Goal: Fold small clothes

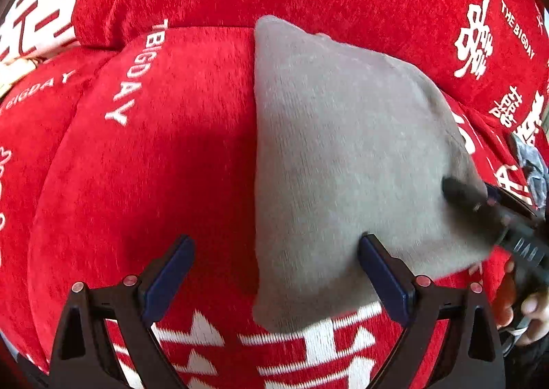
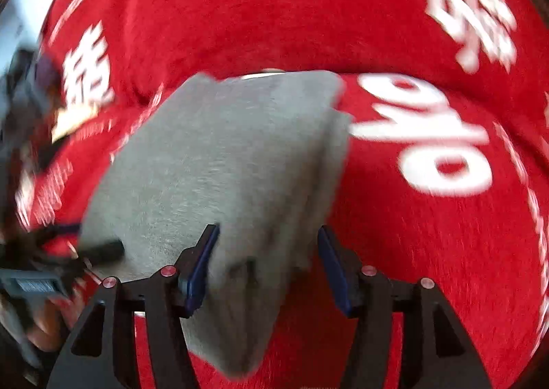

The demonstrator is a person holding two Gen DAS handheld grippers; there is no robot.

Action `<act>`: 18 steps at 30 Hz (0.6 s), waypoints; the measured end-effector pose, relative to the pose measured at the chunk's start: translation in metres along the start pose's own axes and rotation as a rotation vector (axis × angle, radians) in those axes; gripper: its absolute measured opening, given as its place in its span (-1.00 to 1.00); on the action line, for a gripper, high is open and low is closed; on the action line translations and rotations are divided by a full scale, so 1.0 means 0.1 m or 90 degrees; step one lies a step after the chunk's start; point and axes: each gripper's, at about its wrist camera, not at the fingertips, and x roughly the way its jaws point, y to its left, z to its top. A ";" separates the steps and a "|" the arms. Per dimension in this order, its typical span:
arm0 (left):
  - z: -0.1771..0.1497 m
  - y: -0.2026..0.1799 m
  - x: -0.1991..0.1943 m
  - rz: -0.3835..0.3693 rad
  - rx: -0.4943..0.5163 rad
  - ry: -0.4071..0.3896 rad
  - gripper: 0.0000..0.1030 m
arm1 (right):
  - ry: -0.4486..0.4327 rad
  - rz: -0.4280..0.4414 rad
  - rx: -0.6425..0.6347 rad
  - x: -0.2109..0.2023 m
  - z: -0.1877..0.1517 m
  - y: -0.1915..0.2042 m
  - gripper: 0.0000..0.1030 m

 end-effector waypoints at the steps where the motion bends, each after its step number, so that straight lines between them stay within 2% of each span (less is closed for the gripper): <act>1: -0.02 0.00 -0.10 -0.011 -0.002 -0.017 0.87 | -0.021 -0.010 0.001 -0.14 -0.03 0.01 0.20; 4: -0.02 0.02 -0.34 -0.034 0.000 -0.062 0.87 | -0.118 -0.036 -0.052 -0.61 -0.17 0.25 0.24; 6: 0.01 0.04 -0.43 -0.026 -0.008 -0.092 0.87 | -0.130 -0.006 -0.078 -0.72 -0.26 0.42 0.26; 9: 0.13 0.13 -0.32 0.001 -0.040 -0.077 0.87 | -0.110 0.022 -0.131 -0.60 -0.37 0.72 0.32; 11: 0.11 0.19 -0.18 0.037 -0.044 -0.054 0.87 | -0.076 -0.017 -0.155 -0.38 -0.42 0.78 0.31; 13: 0.05 0.25 -0.09 0.022 -0.039 -0.040 0.95 | -0.041 -0.048 -0.133 -0.14 -0.48 0.66 0.30; 14: 0.01 0.28 -0.10 0.016 -0.041 -0.037 0.97 | -0.030 -0.028 -0.104 -0.09 -0.52 0.54 0.30; 15: -0.02 0.31 -0.11 0.011 -0.040 -0.034 0.97 | -0.050 -0.005 -0.087 -0.15 -0.55 0.47 0.30; 18: -0.02 0.28 -0.25 0.010 -0.026 -0.047 0.97 | -0.057 0.009 -0.068 -0.36 -0.52 0.46 0.32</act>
